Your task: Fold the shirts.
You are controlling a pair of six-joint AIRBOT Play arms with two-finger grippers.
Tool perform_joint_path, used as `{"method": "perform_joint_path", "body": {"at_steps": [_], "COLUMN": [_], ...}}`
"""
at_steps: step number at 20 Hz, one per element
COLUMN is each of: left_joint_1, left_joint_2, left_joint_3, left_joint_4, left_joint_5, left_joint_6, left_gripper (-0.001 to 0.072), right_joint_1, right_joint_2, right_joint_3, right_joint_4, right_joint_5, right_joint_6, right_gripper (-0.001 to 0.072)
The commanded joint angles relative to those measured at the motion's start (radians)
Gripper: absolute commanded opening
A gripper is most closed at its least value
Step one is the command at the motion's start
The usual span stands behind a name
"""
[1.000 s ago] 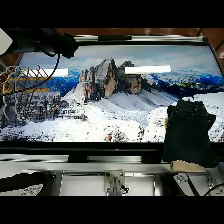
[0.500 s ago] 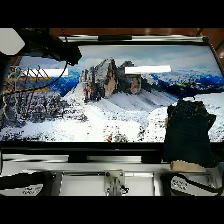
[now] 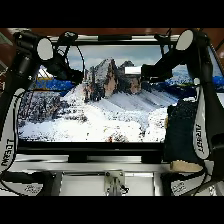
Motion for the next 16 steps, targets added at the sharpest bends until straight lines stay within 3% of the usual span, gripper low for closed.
{"method": "perform_joint_path", "body": {"at_steps": [1, 16], "left_joint_1": [-0.003, -0.002], "left_joint_2": [-0.009, -0.011], "left_joint_3": [-0.003, -0.003], "left_joint_4": [-0.006, -0.023], "left_joint_5": [-0.025, -0.034], "left_joint_6": [-0.024, -0.019], "left_gripper": [0.0482, 0.0480], "right_joint_1": [0.029, 0.029], "right_joint_2": [-0.029, -0.029], "right_joint_3": [0.001, 0.001], "right_joint_4": [-0.028, -0.028], "right_joint_5": [0.039, 0.034], "right_joint_6": [-0.018, -0.018], "right_gripper": [0.0508, 0.0508]}}
